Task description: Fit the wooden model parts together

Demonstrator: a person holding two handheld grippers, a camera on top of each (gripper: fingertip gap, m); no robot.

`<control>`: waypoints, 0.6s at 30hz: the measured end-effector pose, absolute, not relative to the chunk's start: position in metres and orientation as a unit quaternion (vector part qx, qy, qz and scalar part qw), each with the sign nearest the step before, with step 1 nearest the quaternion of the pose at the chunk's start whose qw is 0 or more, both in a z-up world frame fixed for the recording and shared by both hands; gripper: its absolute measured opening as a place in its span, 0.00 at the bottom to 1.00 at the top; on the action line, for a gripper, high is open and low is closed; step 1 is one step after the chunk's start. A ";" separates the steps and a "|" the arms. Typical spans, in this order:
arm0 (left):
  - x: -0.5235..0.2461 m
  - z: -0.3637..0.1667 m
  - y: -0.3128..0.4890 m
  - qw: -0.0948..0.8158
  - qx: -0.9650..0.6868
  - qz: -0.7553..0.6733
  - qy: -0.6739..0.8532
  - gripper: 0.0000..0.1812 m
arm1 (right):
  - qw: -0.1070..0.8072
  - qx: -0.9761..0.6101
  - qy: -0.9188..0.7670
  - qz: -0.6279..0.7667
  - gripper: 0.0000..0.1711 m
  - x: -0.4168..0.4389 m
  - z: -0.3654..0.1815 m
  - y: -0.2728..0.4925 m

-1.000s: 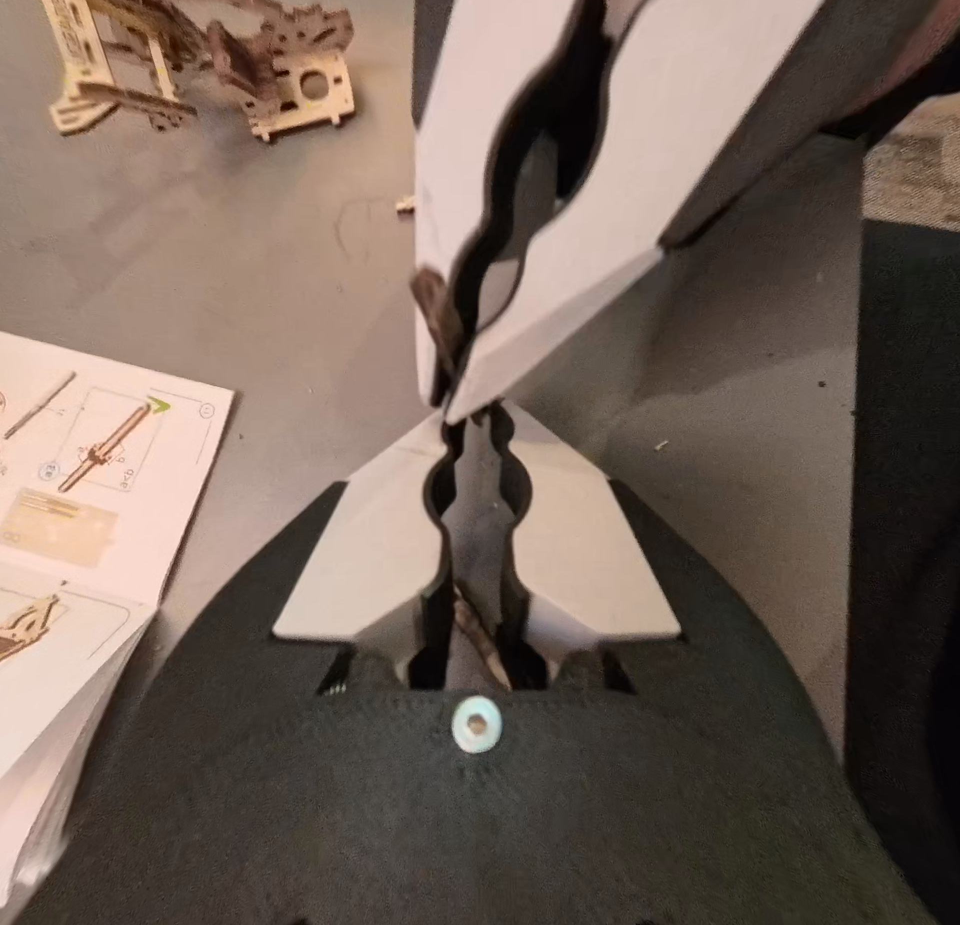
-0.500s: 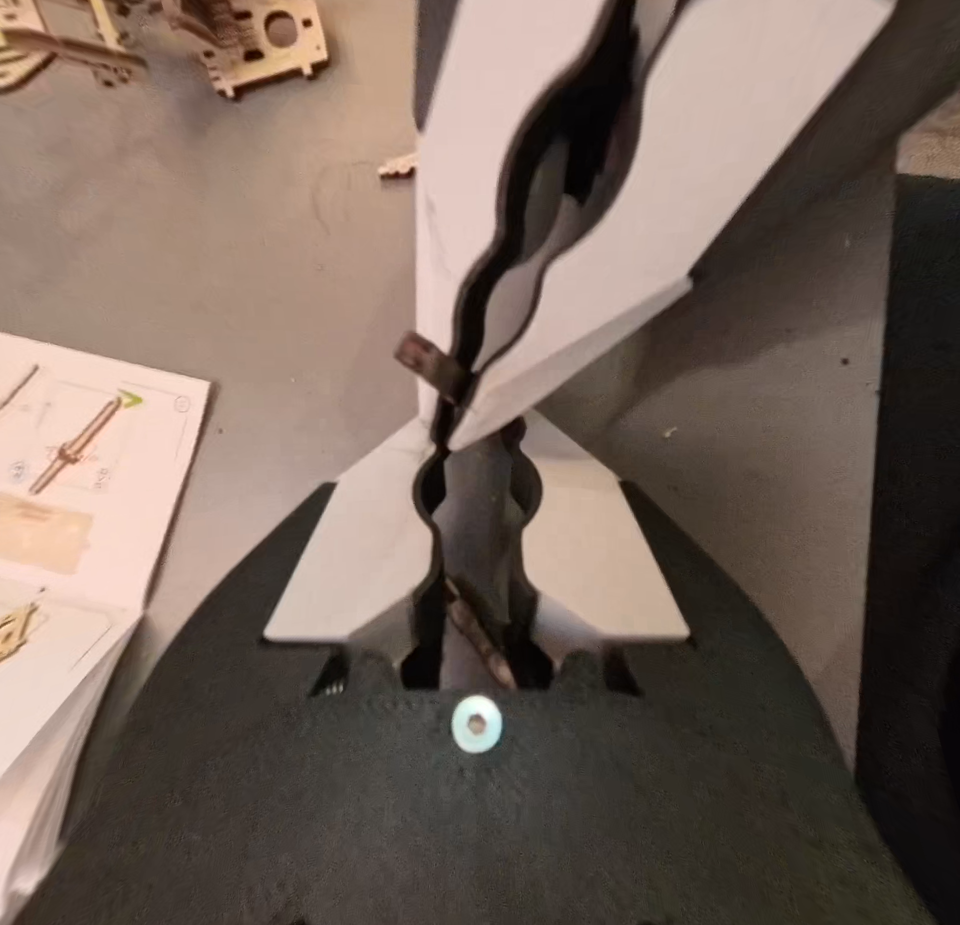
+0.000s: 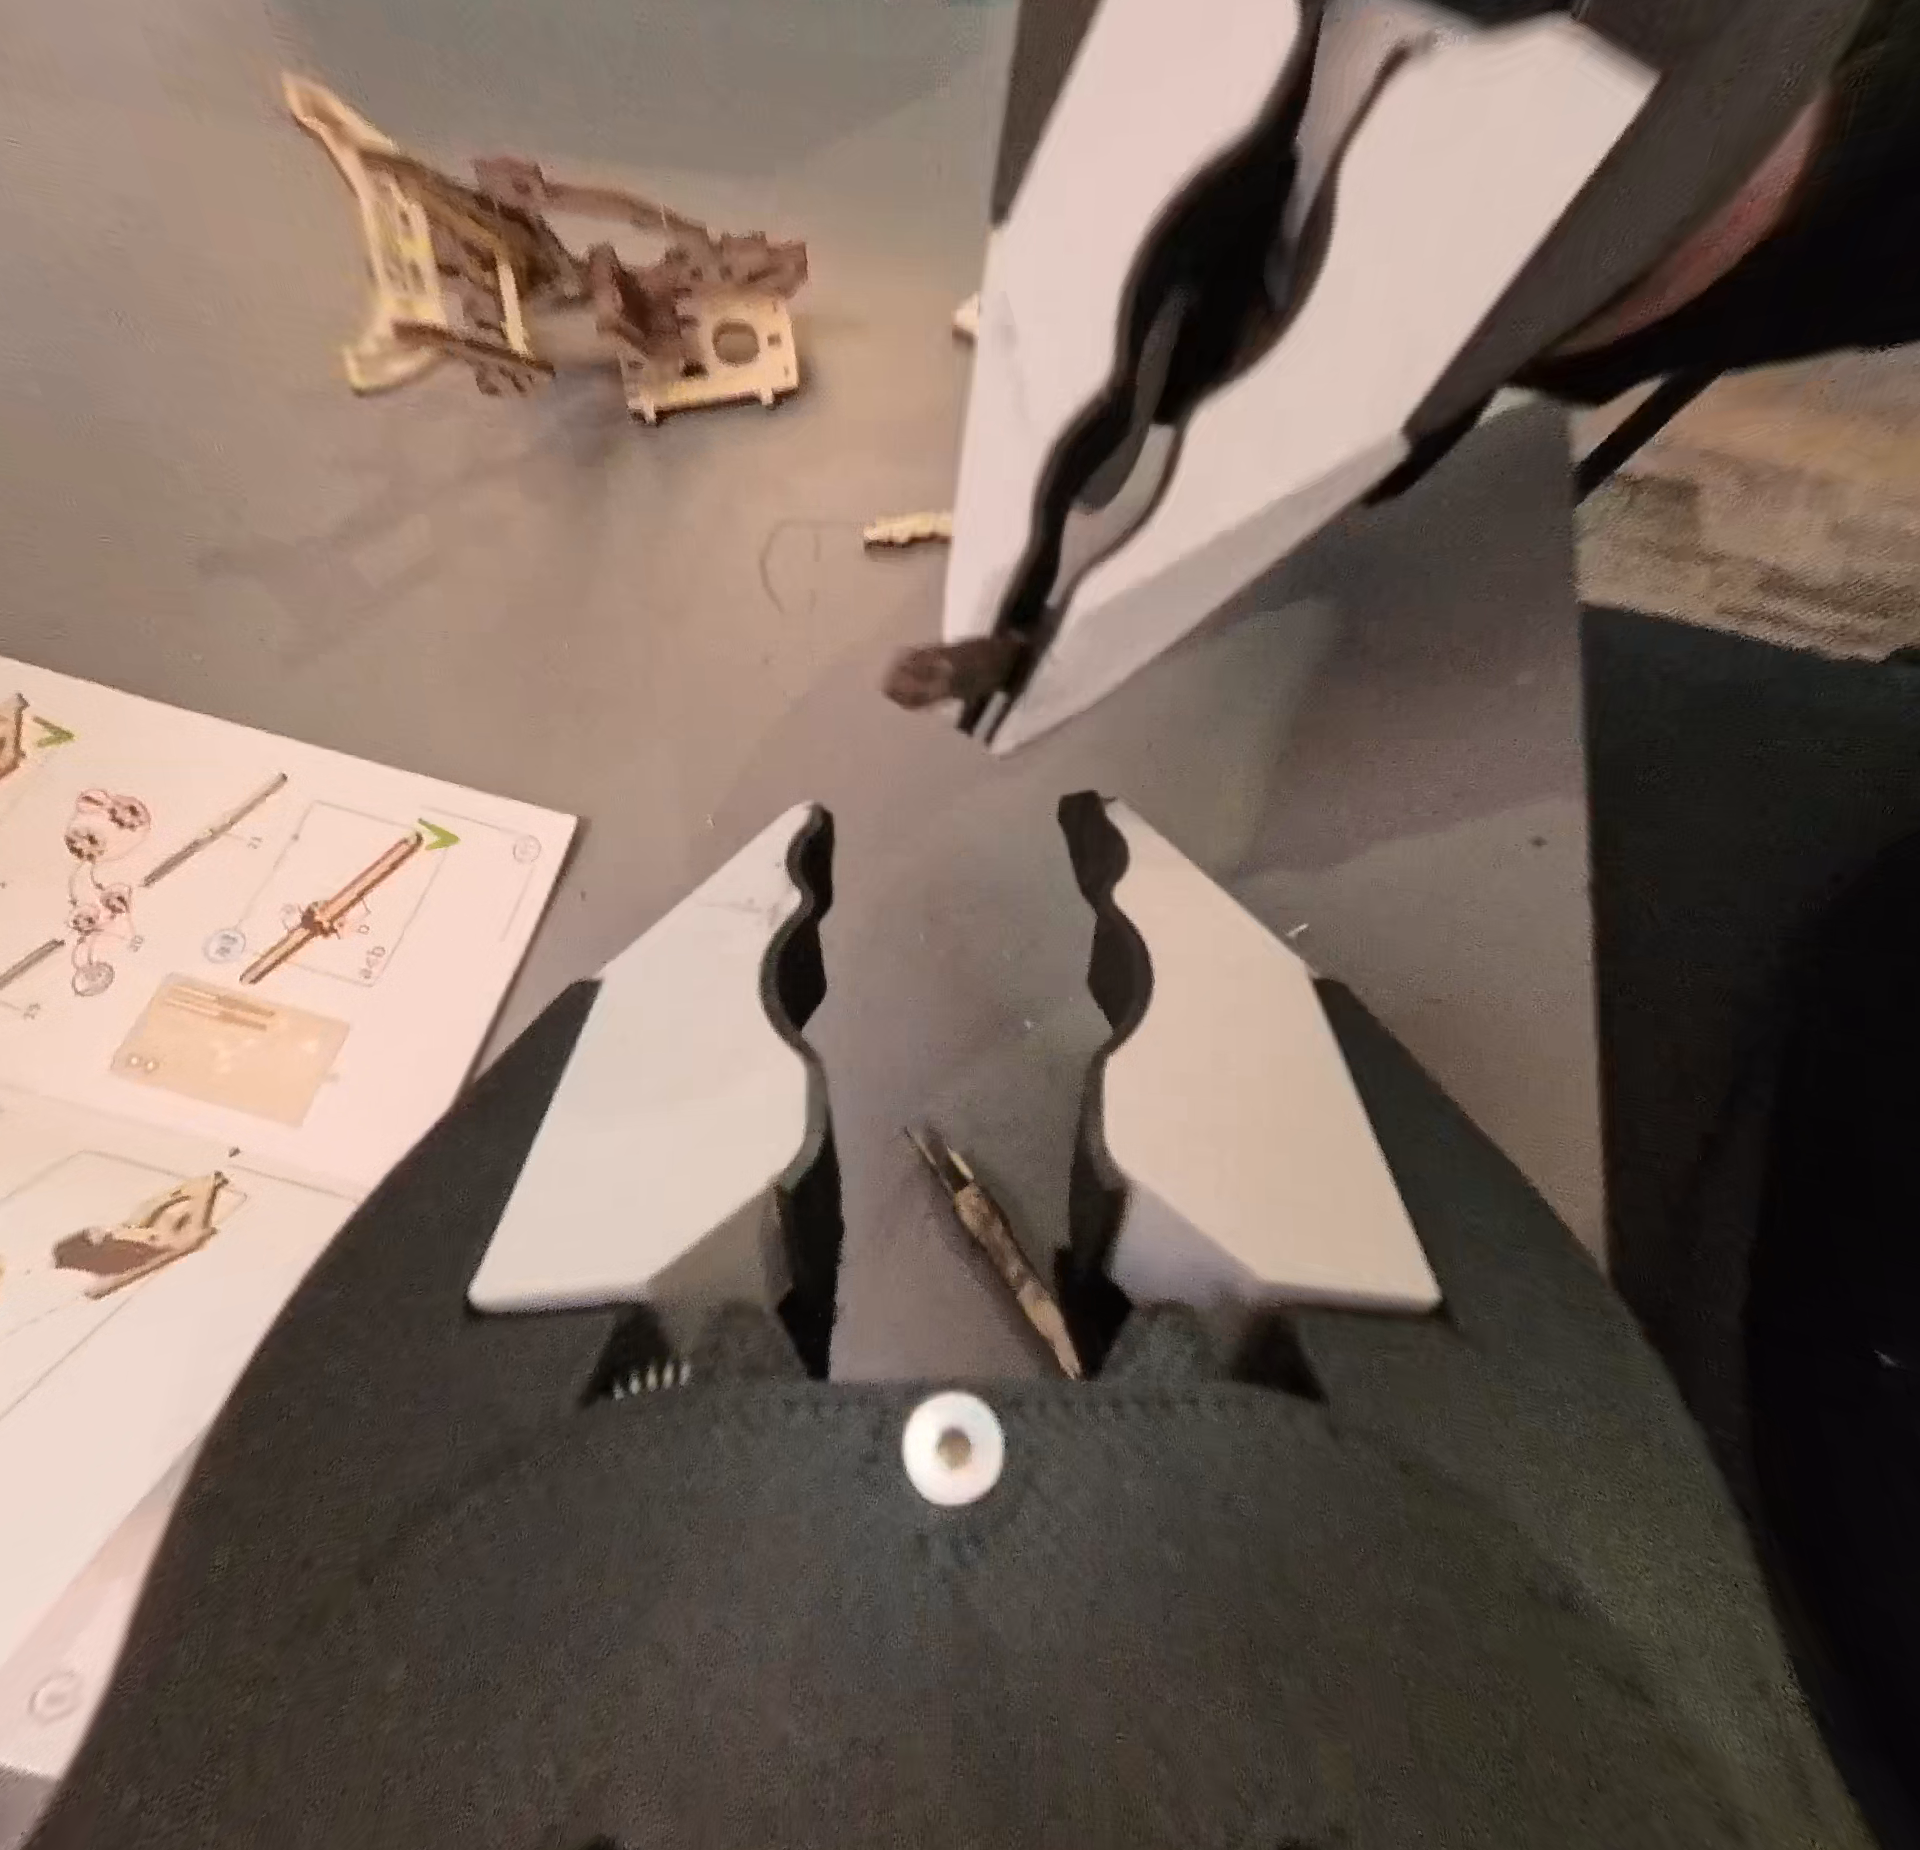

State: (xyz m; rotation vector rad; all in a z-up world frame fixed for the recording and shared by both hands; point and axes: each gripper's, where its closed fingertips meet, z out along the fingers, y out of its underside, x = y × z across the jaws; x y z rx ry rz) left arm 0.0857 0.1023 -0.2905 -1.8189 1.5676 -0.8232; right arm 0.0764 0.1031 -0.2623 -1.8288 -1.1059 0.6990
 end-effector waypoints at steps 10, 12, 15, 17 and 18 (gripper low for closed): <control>0.088 -0.266 0.082 0.343 -0.589 -0.291 0.671 0.02 | 0.403 -0.707 -0.547 0.195 0.03 0.077 -0.274 0.089; 0.089 -0.265 0.084 0.346 -0.595 -0.292 0.664 0.01 | 0.409 -0.701 -0.556 0.178 0.06 0.079 -0.272 0.089; 0.087 -0.261 0.084 0.352 -0.593 -0.314 0.653 0.00 | 0.411 -0.702 -0.552 0.184 0.12 0.082 -0.268 0.085; 0.086 -0.259 0.085 0.354 -0.593 -0.323 0.647 0.00 | 0.418 -0.709 -0.537 0.184 0.17 0.087 -0.265 0.087; 0.085 -0.258 0.086 0.353 -0.593 -0.332 0.643 0.01 | 0.422 -0.712 -0.533 0.176 0.16 0.092 -0.264 0.090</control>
